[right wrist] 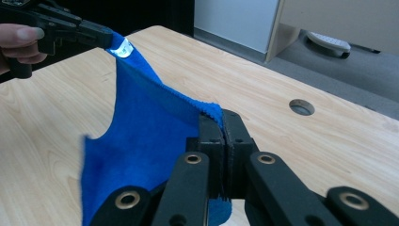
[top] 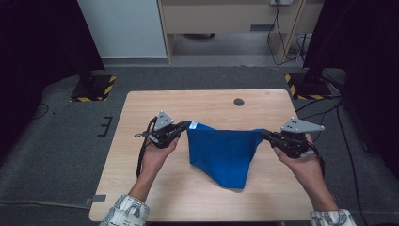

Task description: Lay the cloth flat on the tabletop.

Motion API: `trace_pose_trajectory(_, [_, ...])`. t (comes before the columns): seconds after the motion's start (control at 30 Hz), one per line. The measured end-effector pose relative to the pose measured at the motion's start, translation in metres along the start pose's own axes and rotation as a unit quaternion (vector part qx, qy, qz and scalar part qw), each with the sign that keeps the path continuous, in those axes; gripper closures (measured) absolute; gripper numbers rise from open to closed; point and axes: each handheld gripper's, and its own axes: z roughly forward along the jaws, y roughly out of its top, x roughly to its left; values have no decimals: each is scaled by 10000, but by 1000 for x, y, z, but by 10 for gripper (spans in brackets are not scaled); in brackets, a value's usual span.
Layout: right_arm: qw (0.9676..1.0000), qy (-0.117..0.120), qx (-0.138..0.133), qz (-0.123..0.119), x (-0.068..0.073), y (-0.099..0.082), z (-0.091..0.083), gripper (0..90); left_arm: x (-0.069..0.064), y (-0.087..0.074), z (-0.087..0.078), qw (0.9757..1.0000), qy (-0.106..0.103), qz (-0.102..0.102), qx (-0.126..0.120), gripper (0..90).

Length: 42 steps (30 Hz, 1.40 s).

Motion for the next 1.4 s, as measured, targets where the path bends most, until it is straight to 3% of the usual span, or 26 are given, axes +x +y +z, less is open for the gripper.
trace_pose_trajectory(0.3, [9996,-116,112,247,-26,-17,31,885,2,0,4,10000,50,-31,41,851])
trace_pose_trajectory(0.53, [9990,-98,135,413,-36,-29,44,886,4,-1,2,9999,67,-78,16,853])
trace_pose_trajectory(0.8, [9991,-80,36,416,-35,-28,40,886,1,1,-2,9999,56,-69,-49,854])
trace_pose_trajectory(1.4, [9997,-49,-148,166,-20,-14,20,886,-1,6,-14,9997,57,-143,-173,858])
